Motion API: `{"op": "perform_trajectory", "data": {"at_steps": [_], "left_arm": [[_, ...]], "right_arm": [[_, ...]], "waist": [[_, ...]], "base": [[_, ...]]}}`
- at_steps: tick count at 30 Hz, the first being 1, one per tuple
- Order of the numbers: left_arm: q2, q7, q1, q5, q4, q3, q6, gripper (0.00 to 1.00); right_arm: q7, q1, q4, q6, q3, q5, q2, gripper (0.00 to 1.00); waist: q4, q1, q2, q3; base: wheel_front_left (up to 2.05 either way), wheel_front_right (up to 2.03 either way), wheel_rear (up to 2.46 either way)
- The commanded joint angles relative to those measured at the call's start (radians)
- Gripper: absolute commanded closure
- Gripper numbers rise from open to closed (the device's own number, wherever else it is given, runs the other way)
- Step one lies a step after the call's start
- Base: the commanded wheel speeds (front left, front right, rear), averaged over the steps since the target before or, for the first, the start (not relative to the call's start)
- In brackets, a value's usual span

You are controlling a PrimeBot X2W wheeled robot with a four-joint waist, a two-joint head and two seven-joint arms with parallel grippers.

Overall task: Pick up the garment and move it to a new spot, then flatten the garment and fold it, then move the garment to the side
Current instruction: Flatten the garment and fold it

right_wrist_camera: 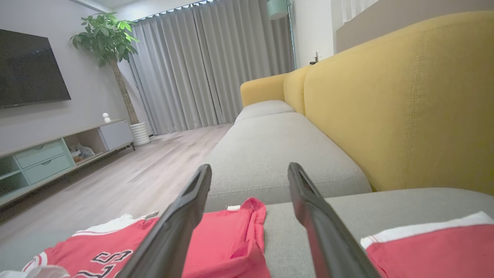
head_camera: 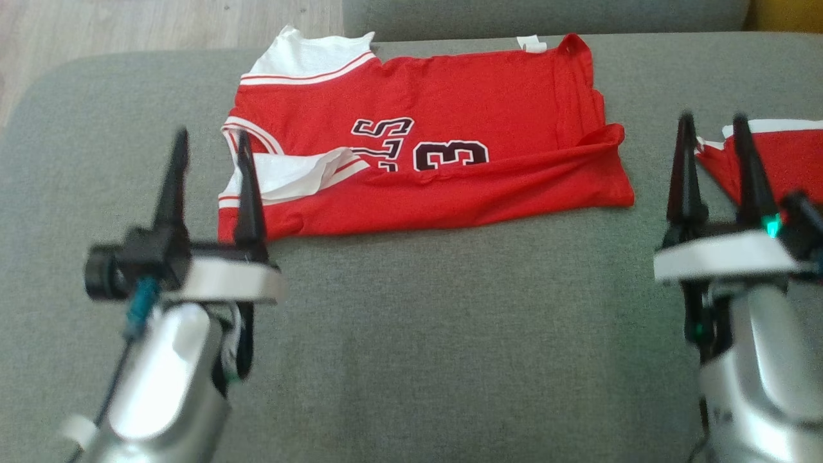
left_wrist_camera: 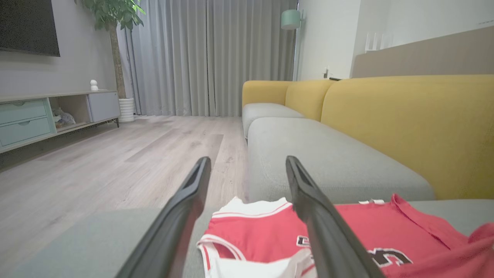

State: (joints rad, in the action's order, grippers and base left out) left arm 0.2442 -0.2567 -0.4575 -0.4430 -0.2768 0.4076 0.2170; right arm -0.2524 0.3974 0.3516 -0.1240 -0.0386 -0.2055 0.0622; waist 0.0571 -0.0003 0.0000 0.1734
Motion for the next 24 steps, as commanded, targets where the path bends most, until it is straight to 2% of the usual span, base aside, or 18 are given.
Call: {"op": "perform_trajectory", "data": {"at_steps": [1,7,14,16,24], "left_arm": [[0.01,-0.005,-0.006,0.025,0.044,-0.049,0.004,0.0],[-0.04,-0.005,0.13,0.078,0.034,-0.078,-0.017,0.0],[-0.075,-0.005,0.163,0.113,0.015,-0.144,-0.046,0.0],[-0.086,-0.005,0.157,0.106,-0.016,-0.174,-0.066,0.0],[-0.089,0.028,0.101,0.095,-0.209,-0.184,-0.086,0.0]], "right_arm": [[-0.009,-0.024,-0.061,-0.007,0.023,0.005,-0.011,0.0],[-0.009,-0.178,-0.128,-0.007,0.048,-0.043,-0.012,0.0],[-0.009,-0.215,-0.15,-0.007,0.06,-0.07,-0.012,0.0],[-0.009,-0.209,-0.153,-0.007,0.067,-0.074,-0.012,0.0],[-0.009,-0.197,-0.166,-0.007,0.089,-0.08,-0.012,0.0]], "waist": [[0.005,0.0003,0.0,-0.005],[0.0,0.0003,0.0,-0.015],[-0.026,0.0003,0.0,-0.02],[-0.038,0.0003,0.0,-0.019],[-0.065,0.0003,0.0,0.009]], "base": [[0.0,0.0,0.0],[0.0,0.0,0.0],[0.0,0.0,0.0],[0.0,0.0,0.0],[0.0,0.0,0.0]]}}
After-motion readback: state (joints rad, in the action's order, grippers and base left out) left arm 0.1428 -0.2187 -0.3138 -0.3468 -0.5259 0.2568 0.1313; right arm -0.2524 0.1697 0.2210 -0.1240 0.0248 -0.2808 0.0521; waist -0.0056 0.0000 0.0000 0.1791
